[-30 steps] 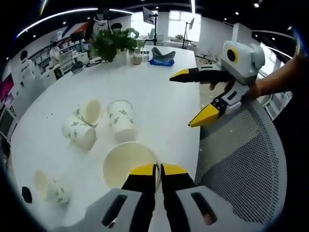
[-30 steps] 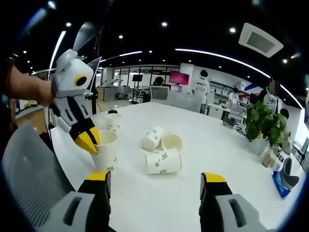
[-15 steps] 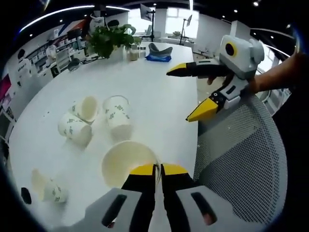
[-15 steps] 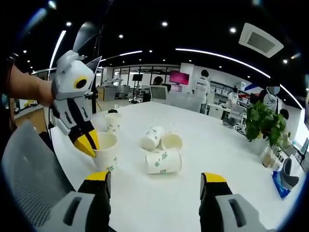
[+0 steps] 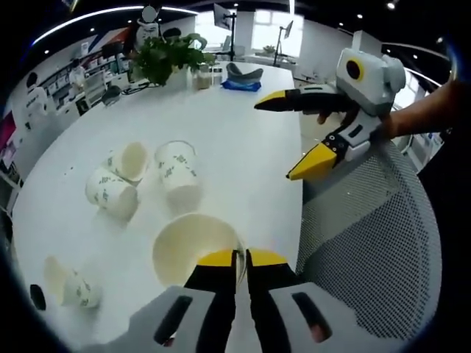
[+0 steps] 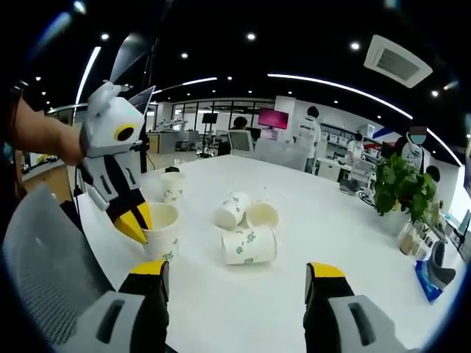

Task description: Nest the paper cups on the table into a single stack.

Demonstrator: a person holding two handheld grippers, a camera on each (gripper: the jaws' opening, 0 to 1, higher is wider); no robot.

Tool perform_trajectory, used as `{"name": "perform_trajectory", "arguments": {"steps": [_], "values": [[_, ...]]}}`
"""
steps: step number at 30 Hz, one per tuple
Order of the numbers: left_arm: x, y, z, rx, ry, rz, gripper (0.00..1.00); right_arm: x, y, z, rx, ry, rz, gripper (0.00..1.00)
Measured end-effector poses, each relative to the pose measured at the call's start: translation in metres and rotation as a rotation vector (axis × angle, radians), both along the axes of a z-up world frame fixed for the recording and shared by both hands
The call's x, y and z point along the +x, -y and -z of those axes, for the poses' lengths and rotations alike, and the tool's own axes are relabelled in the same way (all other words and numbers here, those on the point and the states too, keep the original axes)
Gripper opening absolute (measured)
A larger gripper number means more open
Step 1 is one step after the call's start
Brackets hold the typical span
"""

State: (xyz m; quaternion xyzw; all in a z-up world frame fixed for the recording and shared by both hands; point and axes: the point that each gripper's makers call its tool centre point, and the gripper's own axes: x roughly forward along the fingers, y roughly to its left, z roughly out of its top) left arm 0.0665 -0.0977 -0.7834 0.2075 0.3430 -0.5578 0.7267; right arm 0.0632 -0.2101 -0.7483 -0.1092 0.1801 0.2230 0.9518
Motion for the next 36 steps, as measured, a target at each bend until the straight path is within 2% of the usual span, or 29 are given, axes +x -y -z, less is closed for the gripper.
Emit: {"name": "perform_trajectory", "arguments": {"steps": [9,15,21,32,36], "values": [[0.002,0.000,-0.015,-0.056,0.009,-0.030,0.09,-0.001,-0.002,-0.001,0.005,0.004,-0.005,0.77],[0.010,0.001,-0.034,-0.139,-0.009,-0.080,0.13,-0.001,-0.002,-0.002,0.007,0.005,-0.007,0.77],[0.020,-0.005,-0.044,-0.162,0.021,-0.102,0.18,-0.001,-0.003,-0.003,0.007,0.006,-0.008,0.77],[0.040,-0.031,-0.051,-0.164,0.041,-0.147,0.28,-0.002,-0.006,-0.005,0.014,0.008,-0.016,0.80],[0.052,-0.049,-0.050,-0.165,0.049,-0.188,0.33,-0.001,-0.007,-0.005,0.022,0.010,-0.017,0.82]]}}
